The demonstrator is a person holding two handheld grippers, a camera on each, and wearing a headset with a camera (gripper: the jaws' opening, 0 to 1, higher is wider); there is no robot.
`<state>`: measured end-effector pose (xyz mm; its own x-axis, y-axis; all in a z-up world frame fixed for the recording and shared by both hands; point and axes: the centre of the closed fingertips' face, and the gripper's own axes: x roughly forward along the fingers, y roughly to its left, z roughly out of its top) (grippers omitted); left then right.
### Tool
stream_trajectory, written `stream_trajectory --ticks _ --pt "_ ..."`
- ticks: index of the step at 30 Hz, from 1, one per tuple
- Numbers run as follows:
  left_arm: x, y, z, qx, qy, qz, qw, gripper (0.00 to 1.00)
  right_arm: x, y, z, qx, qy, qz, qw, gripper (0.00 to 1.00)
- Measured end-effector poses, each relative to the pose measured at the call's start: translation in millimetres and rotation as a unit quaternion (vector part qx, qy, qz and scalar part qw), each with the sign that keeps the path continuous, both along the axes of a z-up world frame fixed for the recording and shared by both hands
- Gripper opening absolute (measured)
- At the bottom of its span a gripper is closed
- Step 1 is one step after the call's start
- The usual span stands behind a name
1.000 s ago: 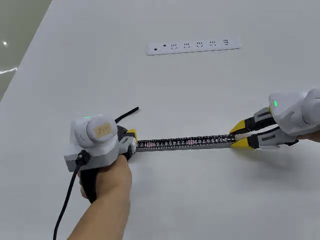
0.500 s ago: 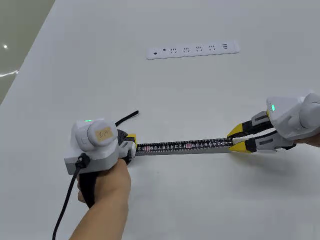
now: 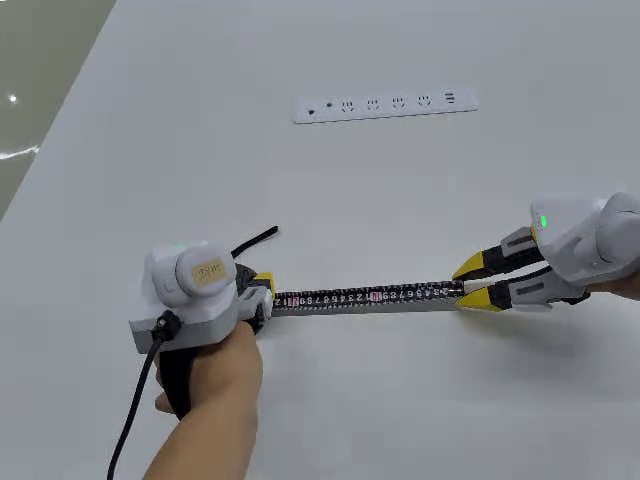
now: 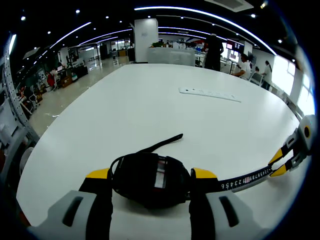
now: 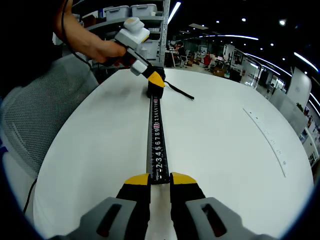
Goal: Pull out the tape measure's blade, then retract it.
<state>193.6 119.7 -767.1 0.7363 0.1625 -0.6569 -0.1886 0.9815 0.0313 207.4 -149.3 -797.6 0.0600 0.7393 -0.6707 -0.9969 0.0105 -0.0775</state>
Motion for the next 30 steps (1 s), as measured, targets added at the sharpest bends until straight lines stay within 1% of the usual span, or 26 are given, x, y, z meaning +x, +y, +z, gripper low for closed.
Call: stream_trajectory --ticks 12,18,21,24,27,30 --pt "0.6 -0.3 -0.4 -0.009 0.002 0.004 1.0000 0.58 -0.3 5.4 -1.3 0.001 0.002 0.003 1.0000 0.14" --pt "0.2 0.3 0.0 -0.006 -0.005 0.002 1.0000 0.58 -2.1 8.9 1.7 0.002 0.004 0.003 1.0000 0.14" --pt "0.1 0.2 -0.2 -0.006 -0.003 0.003 1.0000 0.58 -2.5 9.8 1.6 0.002 0.004 0.003 1.0000 0.14" --pt "-0.8 0.0 0.2 -0.002 -0.006 0.000 1.0000 0.58 -2.1 11.1 1.1 0.003 0.004 0.004 1.0000 0.14" --pt "-1.2 -0.1 0.8 -0.004 -0.004 0.002 1.0000 0.57 -2.1 12.2 1.5 0.003 0.004 0.005 1.0000 0.14" --pt "-1.2 0.3 0.5 -0.003 -0.006 0.000 1.0000 0.57 -1.7 14.1 1.4 0.004 0.005 0.006 1.0000 0.14"
